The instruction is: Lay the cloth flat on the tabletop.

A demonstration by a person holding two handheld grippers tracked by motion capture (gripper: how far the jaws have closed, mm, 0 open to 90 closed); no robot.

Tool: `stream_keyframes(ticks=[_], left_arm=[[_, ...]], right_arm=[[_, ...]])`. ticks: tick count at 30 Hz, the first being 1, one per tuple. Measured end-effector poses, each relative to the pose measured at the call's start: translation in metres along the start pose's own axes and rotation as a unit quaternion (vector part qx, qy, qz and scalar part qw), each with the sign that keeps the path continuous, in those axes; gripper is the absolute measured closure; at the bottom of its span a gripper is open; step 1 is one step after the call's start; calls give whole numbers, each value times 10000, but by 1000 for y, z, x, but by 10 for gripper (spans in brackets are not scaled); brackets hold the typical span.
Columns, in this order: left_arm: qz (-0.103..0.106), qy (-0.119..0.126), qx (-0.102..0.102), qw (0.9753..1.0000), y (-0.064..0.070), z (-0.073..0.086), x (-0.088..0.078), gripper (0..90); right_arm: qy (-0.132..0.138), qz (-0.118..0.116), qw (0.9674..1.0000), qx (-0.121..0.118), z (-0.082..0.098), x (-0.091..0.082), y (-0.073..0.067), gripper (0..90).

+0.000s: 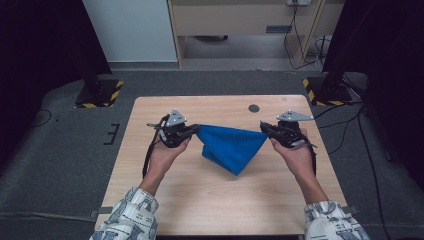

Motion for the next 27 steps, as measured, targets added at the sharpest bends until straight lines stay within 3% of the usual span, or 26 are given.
stream_keyframes(ticks=[16, 27], left_arm=[[-96, 214, -23, 9997, -8, -25, -17, 863], [-29, 193, -62, 9998, -7, -25, -22, 864]], right_arm=[[180, 15, 9998, -80, -25, -8, -9, 857], [215, 41, 9997, -89, -29, -12, -9, 857]])
Point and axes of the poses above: each handheld gripper's, and its own axes: x roughly forward along the jaws, z roughly out of its underside, y roughly to its right, the point moved 8 cm from there along x, roughly forward along the jaws, and after that the axes turned 14 degrees about -z, right-handed, at the moved point
